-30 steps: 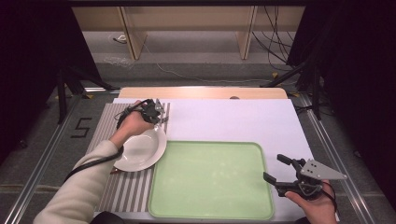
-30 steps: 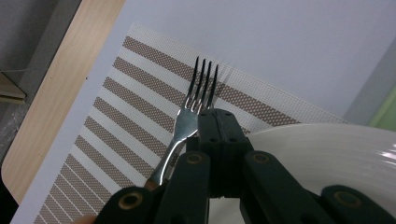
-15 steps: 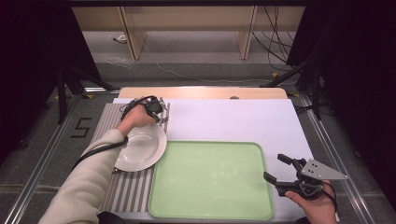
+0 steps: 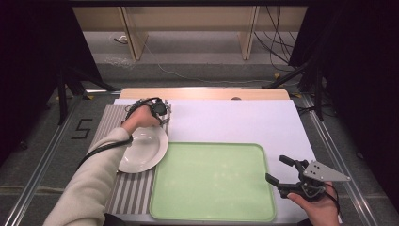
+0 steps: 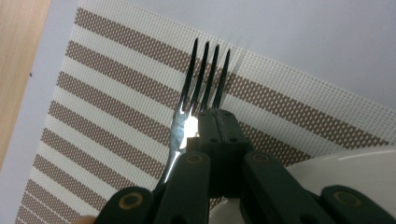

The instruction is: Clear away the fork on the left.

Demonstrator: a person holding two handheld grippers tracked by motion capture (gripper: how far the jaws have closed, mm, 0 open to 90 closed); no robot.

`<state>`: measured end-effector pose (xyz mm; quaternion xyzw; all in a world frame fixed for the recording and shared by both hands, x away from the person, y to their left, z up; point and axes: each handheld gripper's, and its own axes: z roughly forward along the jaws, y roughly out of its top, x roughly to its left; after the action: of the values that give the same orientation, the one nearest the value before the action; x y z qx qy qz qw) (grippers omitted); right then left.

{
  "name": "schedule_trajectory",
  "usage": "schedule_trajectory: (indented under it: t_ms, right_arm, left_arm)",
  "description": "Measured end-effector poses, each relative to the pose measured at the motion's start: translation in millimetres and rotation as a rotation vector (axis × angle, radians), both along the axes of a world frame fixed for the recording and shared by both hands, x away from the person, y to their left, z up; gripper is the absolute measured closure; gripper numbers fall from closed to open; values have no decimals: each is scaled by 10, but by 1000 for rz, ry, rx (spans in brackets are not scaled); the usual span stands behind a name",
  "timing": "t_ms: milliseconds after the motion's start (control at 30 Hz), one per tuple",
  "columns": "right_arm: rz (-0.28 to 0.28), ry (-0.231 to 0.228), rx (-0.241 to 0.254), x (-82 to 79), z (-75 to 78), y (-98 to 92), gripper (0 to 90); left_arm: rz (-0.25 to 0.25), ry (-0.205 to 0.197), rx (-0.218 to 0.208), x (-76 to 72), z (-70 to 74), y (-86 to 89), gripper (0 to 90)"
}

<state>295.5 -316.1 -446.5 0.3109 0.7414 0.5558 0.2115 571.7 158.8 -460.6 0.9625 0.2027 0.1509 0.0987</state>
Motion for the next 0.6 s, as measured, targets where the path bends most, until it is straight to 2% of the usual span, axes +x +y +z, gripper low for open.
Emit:
schedule_trajectory:
  t_ms: [67,500,600]
  right_arm:
    - [-1,0,0,1,0,1,164]
    - [-2,-1,0,-2,2,-3,164]
    - [-3,0,-1,0,1,-1,164]
  left_arm:
    - [-3,-4,1,3,-1,-29,897]
    - [-38,33,42,4,-45,-99,897]
    - [-38,39,40,4,-45,-108,896]
